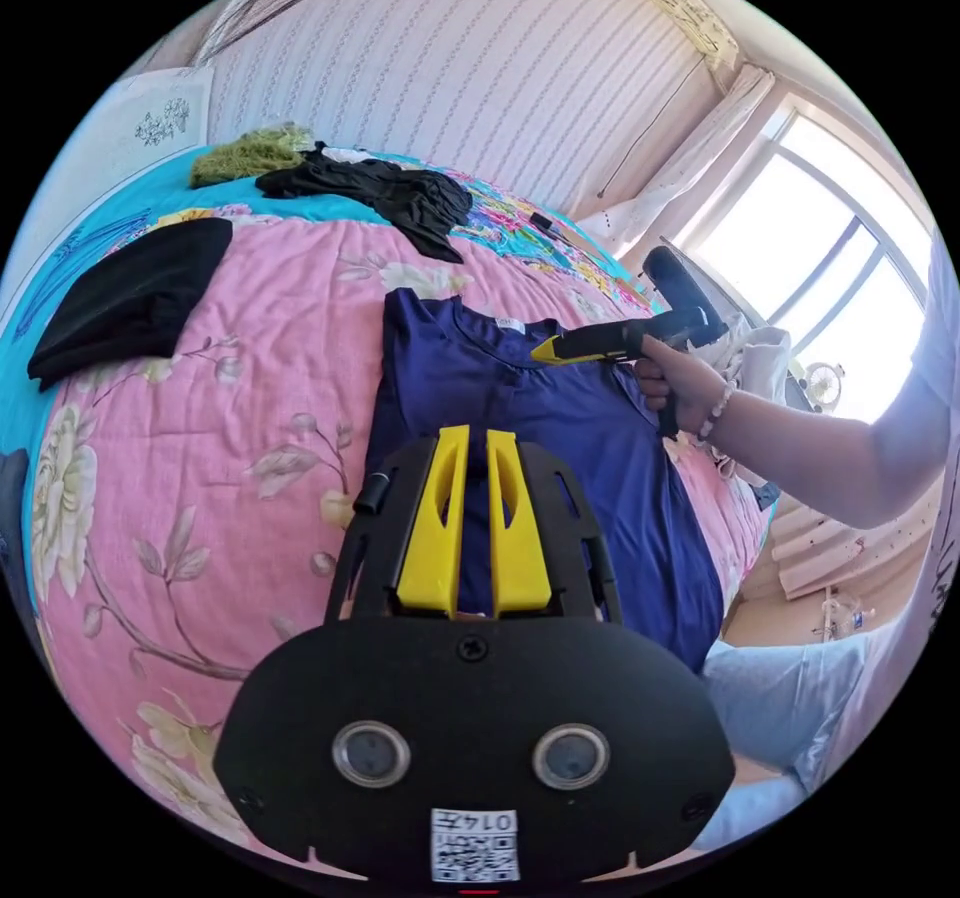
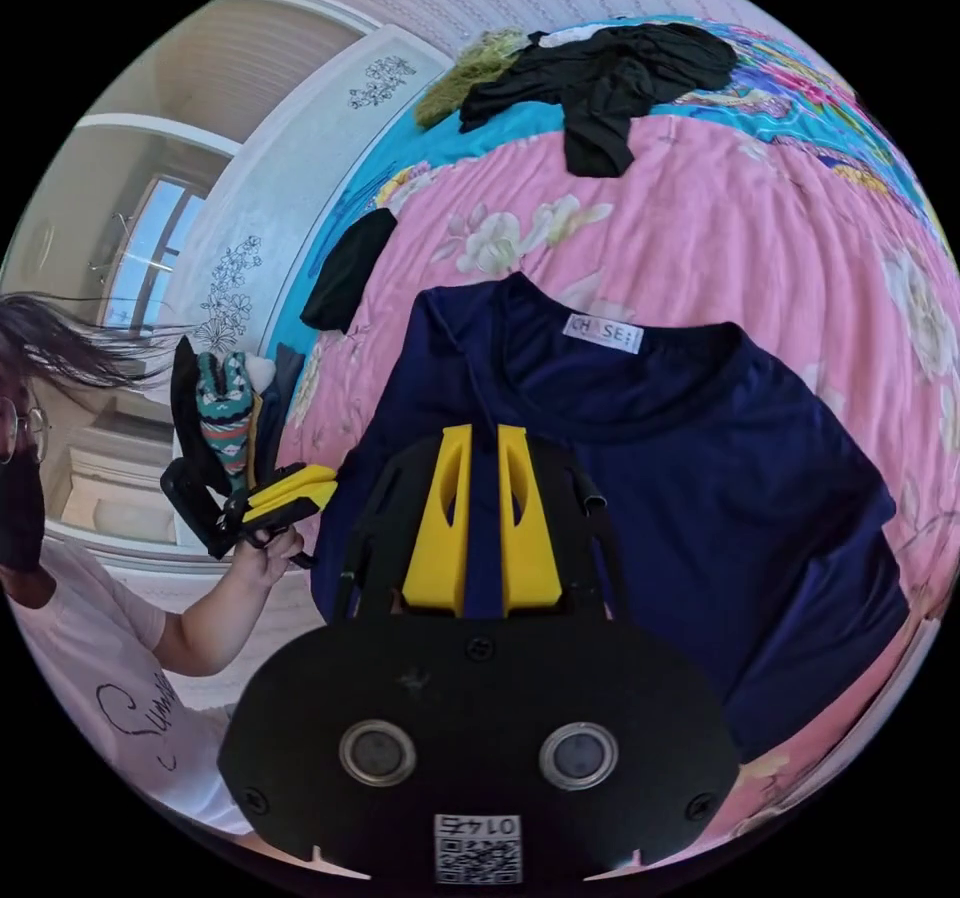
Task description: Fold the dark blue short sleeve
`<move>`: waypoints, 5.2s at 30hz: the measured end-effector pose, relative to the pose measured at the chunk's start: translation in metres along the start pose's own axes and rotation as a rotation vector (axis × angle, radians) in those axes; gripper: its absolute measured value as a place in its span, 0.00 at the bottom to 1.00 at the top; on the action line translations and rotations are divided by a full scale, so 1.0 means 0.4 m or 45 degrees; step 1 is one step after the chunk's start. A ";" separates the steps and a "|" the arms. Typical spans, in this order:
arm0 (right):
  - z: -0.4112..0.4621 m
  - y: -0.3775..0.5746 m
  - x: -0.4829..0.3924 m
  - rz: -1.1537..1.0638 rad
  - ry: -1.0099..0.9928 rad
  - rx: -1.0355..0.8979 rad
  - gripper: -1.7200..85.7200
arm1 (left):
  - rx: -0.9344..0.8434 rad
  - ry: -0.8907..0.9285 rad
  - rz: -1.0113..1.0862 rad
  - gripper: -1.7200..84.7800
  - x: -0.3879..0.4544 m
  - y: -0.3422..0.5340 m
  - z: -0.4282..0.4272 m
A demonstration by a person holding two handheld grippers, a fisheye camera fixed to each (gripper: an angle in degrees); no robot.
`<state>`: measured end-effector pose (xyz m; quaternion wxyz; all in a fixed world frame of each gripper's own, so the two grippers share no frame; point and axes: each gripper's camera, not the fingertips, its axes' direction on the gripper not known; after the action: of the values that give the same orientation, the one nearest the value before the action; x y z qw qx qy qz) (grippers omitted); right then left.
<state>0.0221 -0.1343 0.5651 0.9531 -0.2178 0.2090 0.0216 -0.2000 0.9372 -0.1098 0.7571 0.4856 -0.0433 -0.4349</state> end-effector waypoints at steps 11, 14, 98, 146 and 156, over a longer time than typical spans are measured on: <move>-0.258 0.595 0.272 0.323 0.164 0.395 0.06 | -0.240 0.127 0.256 0.06 0.224 -0.103 0.230; -0.324 0.781 0.363 0.519 0.296 0.497 0.08 | -0.332 0.129 0.393 0.06 0.325 -0.172 0.355; -0.399 0.658 0.663 0.204 0.209 0.307 0.03 | -0.135 -0.220 -0.214 0.12 -0.257 -0.408 0.082; -0.316 1.683 -0.026 -0.111 -0.076 0.176 0.03 | 0.000 0.122 -0.378 0.01 -0.004 0.807 -0.771; -0.236 1.762 -0.192 -0.106 0.181 -0.090 0.03 | -0.093 -0.062 -0.245 0.05 0.083 0.959 -0.741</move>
<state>-0.1779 0.4668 0.2331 0.9277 -0.2608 0.2660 -0.0262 0.2015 1.1783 0.0194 0.7276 0.4490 0.0011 -0.5186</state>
